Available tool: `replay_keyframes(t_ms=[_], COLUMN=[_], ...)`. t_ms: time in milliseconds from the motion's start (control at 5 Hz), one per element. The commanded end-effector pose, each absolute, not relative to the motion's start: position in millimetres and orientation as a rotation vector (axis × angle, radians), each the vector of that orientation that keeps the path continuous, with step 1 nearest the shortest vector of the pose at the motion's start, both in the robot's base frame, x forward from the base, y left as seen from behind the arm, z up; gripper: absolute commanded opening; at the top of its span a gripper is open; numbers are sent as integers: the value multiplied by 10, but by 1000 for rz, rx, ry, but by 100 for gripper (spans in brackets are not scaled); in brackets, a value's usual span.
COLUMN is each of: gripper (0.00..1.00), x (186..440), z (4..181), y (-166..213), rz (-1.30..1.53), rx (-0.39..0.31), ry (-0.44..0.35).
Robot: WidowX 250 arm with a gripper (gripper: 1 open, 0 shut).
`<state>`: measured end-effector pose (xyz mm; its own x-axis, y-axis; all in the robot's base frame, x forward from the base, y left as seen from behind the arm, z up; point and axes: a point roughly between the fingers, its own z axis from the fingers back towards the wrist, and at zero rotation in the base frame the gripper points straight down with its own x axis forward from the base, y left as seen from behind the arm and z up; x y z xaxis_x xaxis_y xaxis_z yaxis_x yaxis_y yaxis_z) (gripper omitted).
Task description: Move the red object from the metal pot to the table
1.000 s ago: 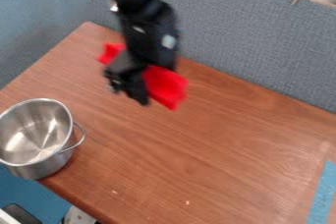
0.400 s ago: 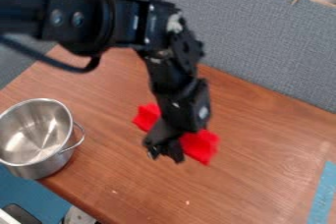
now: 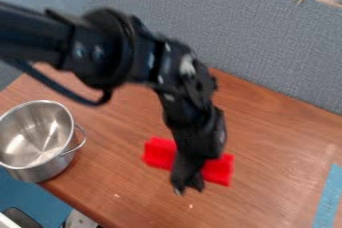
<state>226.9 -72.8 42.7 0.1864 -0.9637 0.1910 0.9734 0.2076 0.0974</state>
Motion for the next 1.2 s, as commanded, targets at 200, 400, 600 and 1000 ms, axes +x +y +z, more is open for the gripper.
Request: replay_keyframes(t_ms=[200, 400, 600, 1000], gripper=[0, 0, 0, 0], x=[3191, 3204, 2848, 2133], z=[578, 578, 572, 560], y=[12, 367, 755, 1089], rz=[-1108, -923, -729, -661], rx=[9, 24, 44, 42], ry=[-287, -280, -265, -277])
